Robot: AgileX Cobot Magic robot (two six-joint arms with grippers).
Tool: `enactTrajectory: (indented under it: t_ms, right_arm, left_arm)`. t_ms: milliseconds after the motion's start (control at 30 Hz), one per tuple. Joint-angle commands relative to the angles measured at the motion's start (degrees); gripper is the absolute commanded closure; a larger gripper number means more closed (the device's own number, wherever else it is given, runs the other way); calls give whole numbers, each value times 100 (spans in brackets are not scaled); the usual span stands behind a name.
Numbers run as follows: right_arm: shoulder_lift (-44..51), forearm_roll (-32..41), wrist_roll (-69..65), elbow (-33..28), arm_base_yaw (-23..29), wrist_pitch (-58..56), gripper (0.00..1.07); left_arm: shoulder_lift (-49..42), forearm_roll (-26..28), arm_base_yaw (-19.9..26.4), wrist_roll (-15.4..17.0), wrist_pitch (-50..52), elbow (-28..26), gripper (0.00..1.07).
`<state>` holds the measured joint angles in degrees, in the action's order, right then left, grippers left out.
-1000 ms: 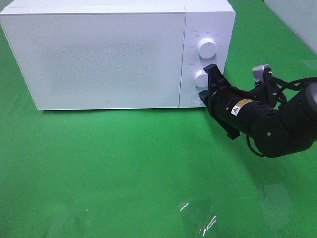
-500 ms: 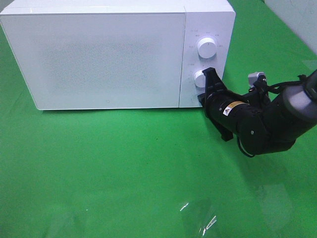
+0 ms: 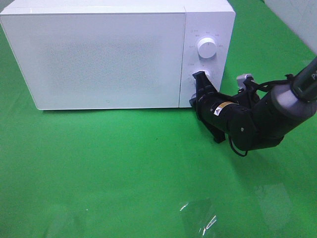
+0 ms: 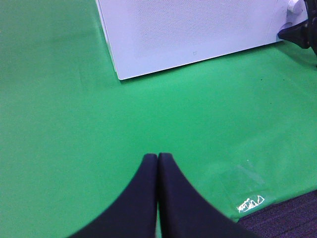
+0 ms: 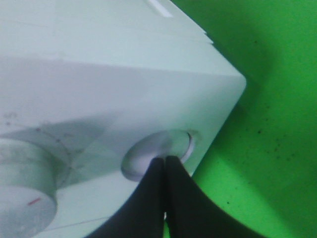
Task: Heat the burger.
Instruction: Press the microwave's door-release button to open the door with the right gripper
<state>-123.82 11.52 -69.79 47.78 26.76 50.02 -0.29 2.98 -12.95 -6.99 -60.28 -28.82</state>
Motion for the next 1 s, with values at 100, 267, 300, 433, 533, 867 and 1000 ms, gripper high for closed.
enactTrajectory:
  t_ms: [100, 267, 300, 433, 533, 867, 1000]
  right_arm:
    - [46, 160, -235, 235, -74, 1266, 107]
    - [46, 395, -413, 160, -74, 1536, 107]
    - [46, 561, -413, 115, -74, 1610, 107]
    - [46, 682, -401, 120, -74, 1684, 107]
    - [46, 722, -338, 132, -74, 1673, 107]
    - [46, 819, -212, 413, -74, 1467, 107]
    - [46, 842, -92, 607, -74, 1444, 107]
  left_arm:
    - [-132, -23, 11, -6, 69, 23, 106]
    - [-132, -23, 11, -6, 69, 23, 106]
    - [-132, -23, 11, -6, 69, 23, 106]
    - [-132, -23, 11, -6, 69, 23, 106]
    - [-132, -23, 11, -6, 69, 23, 106]
    - [-132, -23, 11, -6, 69, 23, 106]
    - [-132, -23, 11, -6, 69, 23, 106]
